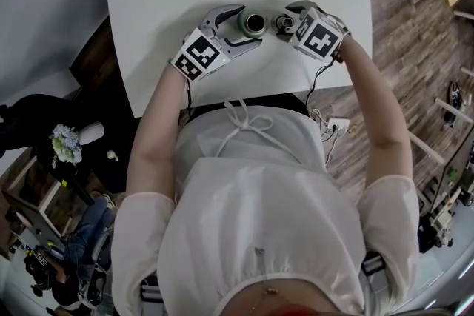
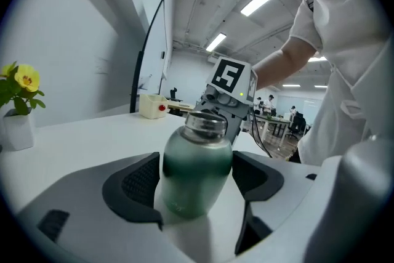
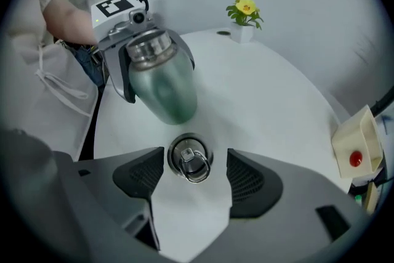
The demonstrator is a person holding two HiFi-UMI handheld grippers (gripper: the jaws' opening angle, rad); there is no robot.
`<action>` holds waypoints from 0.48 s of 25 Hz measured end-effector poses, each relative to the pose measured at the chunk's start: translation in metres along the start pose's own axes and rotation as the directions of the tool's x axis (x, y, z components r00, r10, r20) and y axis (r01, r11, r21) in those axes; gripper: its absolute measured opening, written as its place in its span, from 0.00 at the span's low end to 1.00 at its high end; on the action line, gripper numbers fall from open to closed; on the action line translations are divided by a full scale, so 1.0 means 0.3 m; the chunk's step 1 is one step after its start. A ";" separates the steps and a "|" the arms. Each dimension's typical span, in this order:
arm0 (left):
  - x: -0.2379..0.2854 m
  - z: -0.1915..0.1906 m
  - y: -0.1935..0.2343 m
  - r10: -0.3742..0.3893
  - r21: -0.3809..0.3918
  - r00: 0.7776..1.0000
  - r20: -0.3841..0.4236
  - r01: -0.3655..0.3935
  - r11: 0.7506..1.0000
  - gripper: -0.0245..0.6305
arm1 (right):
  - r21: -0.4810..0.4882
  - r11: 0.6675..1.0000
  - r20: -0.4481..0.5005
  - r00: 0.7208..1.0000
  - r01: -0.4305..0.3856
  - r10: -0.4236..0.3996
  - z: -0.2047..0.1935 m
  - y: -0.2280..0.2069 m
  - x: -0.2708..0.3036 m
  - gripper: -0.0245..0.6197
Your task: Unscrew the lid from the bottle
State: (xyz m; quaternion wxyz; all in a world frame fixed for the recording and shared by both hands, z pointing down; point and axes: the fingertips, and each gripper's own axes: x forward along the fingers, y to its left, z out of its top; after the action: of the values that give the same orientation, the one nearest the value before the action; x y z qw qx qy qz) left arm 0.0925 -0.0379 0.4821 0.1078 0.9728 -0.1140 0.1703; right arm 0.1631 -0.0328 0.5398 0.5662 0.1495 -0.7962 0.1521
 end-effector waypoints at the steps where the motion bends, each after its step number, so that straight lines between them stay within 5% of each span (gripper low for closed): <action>1: -0.012 0.021 0.002 0.023 -0.017 0.999 0.025 -0.023 1.000 0.60 | 0.012 1.000 0.027 1.000 0.001 -0.002 0.009 -0.003 -0.021 0.55; 8: -0.157 0.224 -0.018 0.151 0.024 0.974 0.171 -0.158 0.987 0.60 | 0.092 0.992 0.220 0.969 0.091 -0.109 0.077 -0.029 -0.187 0.51; 12: -0.263 0.347 -0.027 0.269 0.088 0.937 0.222 -0.294 0.952 0.59 | 0.179 0.971 0.436 0.872 0.157 -0.221 0.166 -0.035 -0.362 0.44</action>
State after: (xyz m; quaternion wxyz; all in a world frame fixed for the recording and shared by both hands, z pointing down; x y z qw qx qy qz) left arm 0.0544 -0.0417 0.3569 0.0111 0.9635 -0.2525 0.0881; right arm 0.1590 -0.0557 0.4221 0.3656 0.2968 -0.8751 0.1117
